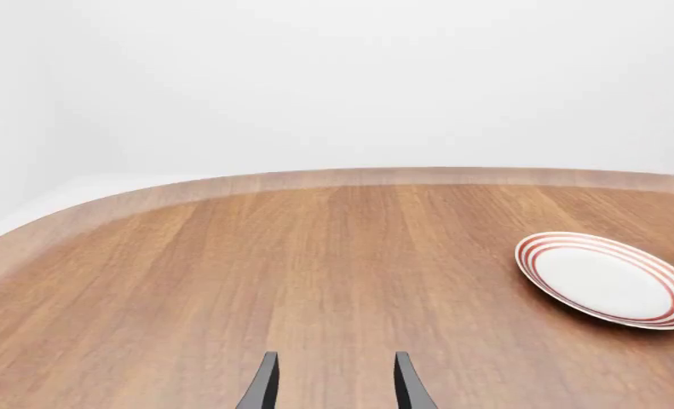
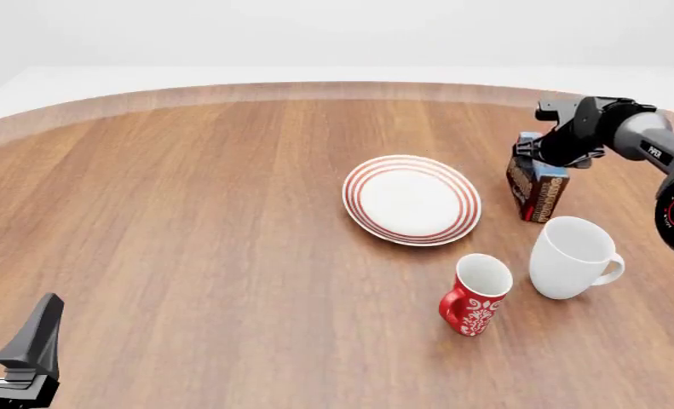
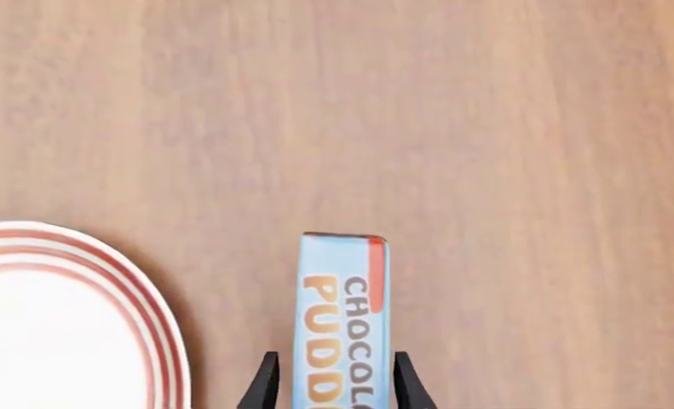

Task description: Put the chocolate pudding to the right of the plate.

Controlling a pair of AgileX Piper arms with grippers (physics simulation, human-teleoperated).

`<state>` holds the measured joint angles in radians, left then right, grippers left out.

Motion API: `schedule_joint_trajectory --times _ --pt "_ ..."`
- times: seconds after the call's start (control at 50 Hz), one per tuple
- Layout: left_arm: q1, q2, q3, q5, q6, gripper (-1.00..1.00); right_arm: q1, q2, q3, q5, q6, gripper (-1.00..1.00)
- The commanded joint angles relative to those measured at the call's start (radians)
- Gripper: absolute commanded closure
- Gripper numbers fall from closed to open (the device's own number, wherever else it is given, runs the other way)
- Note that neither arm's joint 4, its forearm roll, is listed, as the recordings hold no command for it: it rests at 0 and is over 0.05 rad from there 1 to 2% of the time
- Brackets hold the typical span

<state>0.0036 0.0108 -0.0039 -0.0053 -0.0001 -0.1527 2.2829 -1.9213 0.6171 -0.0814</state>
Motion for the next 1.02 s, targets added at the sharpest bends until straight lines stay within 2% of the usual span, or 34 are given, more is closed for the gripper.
schedule_joint_trajectory --times 0.02,0.08,0.2,0.24,0.34,0.38,0.46,0.54,0.56,0.62,0.64,0.68,0.82,0.9,0.94,0.98,1.0,1.02 --pt "0.0 0.0 0.0 0.0 0.0 -1.0 -0.002 -0.001 -0.001 0.005 0.004 -1.0" --pt "0.0 0.0 0.0 0.0 0.0 -1.0 0.001 -0.023 0.014 0.007 -0.003 -1.0" --pt "0.0 0.0 0.0 0.0 0.0 -1.0 0.034 -0.161 0.012 0.059 -0.007 -1.0" --pt "0.0 0.0 0.0 0.0 0.0 -1.0 0.034 -0.246 -0.015 0.11 -0.048 -1.0" --pt "0.0 0.0 0.0 0.0 0.0 -1.0 0.082 -0.366 -0.147 0.244 -0.084 -1.0" --pt "0.0 0.0 0.0 0.0 0.0 -1.0 0.097 -0.426 -0.36 0.395 -0.131 -1.0" --pt "0.0 0.0 0.0 0.0 0.0 -1.0 0.141 -0.433 -0.75 0.602 -0.157 -1.0" --pt "0.0 0.0 0.0 0.0 0.0 -1.0 0.164 -0.633 -0.857 0.602 -0.201 -1.0" --pt "0.0 0.0 0.0 0.0 0.0 -1.0 0.164 -0.667 -0.893 0.596 -0.229 -1.0" --pt "0.0 0.0 0.0 0.0 0.0 -1.0 0.13 -0.776 -0.912 0.541 -0.247 -1.0" --pt "0.0 0.0 0.0 0.0 0.0 -1.0 0.134 -0.809 -0.912 0.524 -0.278 -1.0" --pt "0.0 0.0 0.0 0.0 0.0 -1.0 0.125 -0.862 -0.91 0.505 -0.282 -1.0" --pt "0.0 0.0 0.0 0.0 0.0 -1.0 0.149 -0.849 -0.907 0.527 -0.303 -1.0" --pt "0.0 0.0 0.0 0.0 0.0 -1.0 0.152 -0.835 -0.907 0.514 -0.29 -1.0" --pt "0.0 0.0 0.0 0.0 0.0 -1.0 0.161 -0.84 -0.908 0.502 -0.309 -1.0" --pt "0.0 0.0 0.0 0.0 0.0 -1.0 0.161 -0.838 -0.906 0.5 -0.306 -1.0" --pt "0.0 0.0 0.0 0.0 0.0 -1.0 0.192 -0.843 -0.907 0.498 -0.286 -1.0" --pt "0.0 0.0 0.0 0.0 0.0 -1.0 0.266 -0.843 -0.907 0.499 -0.188 -1.0"
